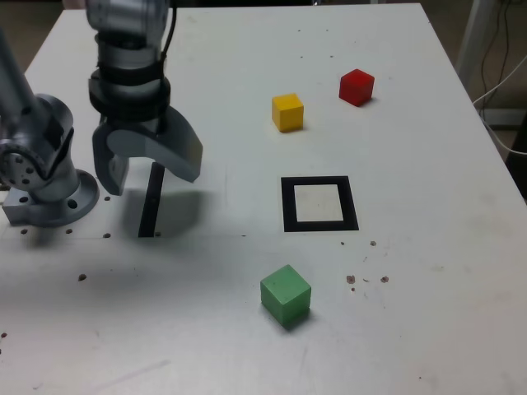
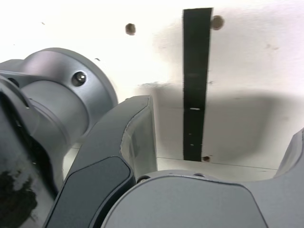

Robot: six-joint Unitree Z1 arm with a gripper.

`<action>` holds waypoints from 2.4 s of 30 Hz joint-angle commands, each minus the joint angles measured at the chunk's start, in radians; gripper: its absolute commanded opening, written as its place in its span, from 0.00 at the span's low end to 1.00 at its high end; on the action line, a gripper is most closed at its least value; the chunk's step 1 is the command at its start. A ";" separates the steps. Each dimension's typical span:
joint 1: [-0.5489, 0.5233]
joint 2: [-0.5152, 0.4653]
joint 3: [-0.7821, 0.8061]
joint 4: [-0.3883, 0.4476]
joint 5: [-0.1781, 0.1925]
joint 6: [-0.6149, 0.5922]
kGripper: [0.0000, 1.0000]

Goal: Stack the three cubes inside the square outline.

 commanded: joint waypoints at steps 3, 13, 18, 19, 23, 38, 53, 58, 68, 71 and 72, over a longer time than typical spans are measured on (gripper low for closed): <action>0.001 0.029 -0.042 0.009 0.011 0.011 1.00; 0.061 0.108 -0.169 0.052 0.042 0.070 1.00; 0.098 0.153 -0.266 0.095 0.061 0.110 1.00; 0.107 0.163 -0.285 0.103 0.063 0.120 1.00; 0.147 0.202 -0.359 0.134 0.066 0.167 1.00; 0.289 0.345 -0.593 0.205 0.069 0.324 1.00; 0.401 0.494 -0.833 0.264 0.086 0.458 1.00; 0.444 0.542 -0.901 0.275 0.090 0.507 1.00; 0.497 0.609 -1.013 0.303 0.127 0.604 1.00; 0.503 0.623 -1.040 0.301 0.139 0.633 1.00; 0.506 0.627 -1.048 0.300 0.143 0.642 1.00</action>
